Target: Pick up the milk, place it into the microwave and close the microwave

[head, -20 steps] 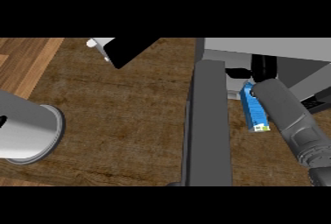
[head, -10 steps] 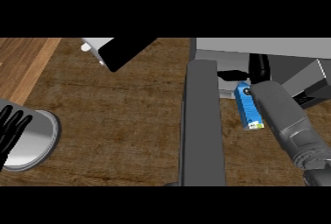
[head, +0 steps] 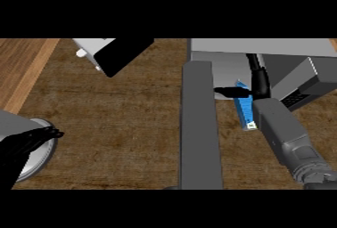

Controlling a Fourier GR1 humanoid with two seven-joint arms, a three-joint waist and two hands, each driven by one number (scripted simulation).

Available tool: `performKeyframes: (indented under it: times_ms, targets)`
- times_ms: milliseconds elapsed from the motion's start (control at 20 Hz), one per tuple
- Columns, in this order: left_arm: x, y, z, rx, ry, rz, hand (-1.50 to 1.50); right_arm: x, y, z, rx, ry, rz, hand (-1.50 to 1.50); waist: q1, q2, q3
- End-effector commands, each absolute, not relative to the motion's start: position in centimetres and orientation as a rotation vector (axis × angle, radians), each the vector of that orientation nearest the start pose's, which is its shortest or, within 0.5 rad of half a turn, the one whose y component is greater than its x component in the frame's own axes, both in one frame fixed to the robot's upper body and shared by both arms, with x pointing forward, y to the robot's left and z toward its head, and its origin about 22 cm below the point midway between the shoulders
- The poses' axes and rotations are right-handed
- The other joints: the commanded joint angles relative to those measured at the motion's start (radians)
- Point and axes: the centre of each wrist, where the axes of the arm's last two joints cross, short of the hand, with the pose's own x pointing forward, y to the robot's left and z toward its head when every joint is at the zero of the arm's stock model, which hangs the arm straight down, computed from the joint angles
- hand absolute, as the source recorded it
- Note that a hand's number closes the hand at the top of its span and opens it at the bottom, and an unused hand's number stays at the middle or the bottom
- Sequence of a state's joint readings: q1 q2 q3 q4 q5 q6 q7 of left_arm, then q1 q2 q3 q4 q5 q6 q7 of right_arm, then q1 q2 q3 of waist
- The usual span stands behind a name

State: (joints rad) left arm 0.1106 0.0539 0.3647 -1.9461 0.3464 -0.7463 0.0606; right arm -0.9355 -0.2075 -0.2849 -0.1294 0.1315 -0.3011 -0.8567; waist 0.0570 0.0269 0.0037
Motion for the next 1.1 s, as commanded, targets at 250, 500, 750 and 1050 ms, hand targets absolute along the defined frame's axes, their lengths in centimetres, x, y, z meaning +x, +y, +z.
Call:
performKeyframes:
  times_ms: [250, 500, 750, 1050]
  targets:
    - [19.7, 28.4, 7.6, -0.463, -1.831, -0.333, 1.5, 36.9, -23.8, -7.2, -0.065, -1.87, 0.072, -1.5, -0.046, -0.022, -0.002]
    - [18.8, 27.2, 7.7, -0.469, -1.792, -0.364, 1.5, 34.1, -24.3, -9.8, -0.045, -1.855, 0.056, -1.5, -0.055, -0.029, -0.004]
    - [22.0, 25.1, 7.1, -0.523, -1.741, -0.404, 1.5, 32.7, -25.1, -10.4, -0.055, -1.848, 0.088, -1.5, -0.07, -0.032, -0.005]
    - [23.0, 20.8, 6.7, -0.519, -1.757, -0.494, 1.5, 26.5, -26.5, -13.9, -0.096, -1.818, 0.031, -1.5, -0.09, -0.034, -0.006]
